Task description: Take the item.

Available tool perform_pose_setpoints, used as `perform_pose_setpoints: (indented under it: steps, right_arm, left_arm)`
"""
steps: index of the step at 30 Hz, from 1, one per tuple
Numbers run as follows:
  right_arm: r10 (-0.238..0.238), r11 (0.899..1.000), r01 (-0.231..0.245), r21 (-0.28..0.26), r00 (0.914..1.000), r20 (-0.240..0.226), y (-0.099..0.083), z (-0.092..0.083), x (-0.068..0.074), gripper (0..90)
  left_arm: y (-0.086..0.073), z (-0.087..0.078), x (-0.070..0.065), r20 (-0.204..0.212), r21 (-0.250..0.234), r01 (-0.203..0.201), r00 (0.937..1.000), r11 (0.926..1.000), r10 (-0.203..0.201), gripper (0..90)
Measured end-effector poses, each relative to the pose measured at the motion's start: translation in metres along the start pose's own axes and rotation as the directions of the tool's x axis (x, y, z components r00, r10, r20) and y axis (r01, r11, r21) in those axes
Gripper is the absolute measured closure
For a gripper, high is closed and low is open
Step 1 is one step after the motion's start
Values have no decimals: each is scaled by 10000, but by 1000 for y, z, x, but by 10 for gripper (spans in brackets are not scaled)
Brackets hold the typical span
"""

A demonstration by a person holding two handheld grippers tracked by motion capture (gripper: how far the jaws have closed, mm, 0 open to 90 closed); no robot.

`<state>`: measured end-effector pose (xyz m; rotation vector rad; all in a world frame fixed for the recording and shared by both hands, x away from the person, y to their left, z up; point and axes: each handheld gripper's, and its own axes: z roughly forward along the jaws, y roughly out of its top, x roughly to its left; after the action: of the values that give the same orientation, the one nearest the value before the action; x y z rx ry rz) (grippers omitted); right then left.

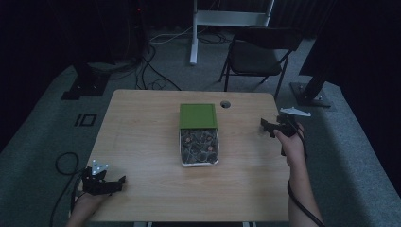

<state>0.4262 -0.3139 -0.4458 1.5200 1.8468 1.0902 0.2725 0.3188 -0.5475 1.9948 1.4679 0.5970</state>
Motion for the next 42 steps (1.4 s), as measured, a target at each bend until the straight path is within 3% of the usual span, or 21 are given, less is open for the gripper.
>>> perform_pose_setpoints:
  steps: [5, 7, 15, 28, 42]
  right_arm:
    - [-177, 9998, 176, -73, 9998, -23, -2, -3, 3, 143]
    - [-419, 9991, 419, 37, 9991, -29, -3, -5, 4, 142]
    - [-653, 9979, 653, -39, 9979, 18, -8, -14, 10, 136]
    - [-852, 9960, 849, -264, 9963, -89, -23, -34, 20, 136]
    - [-785, 9965, 781, -287, 9968, -151, -54, -47, 20, 136]
  left_arm:
    - [0, 0, 0, -1, -1, -2, 10000, 10000, 2, 2]
    - [0, 0, 0, 0, -2, 0, 10000, 10000, 0, 2]
    - [0, 0, 0, 0, -2, 2, 10000, 10000, -2, 2]
    - [0, 0, 0, 1, -1, 2, 10000, 10000, -2, 2]
    - [0, 0, 0, 0, -3, 3, 10000, 10000, -3, 2]
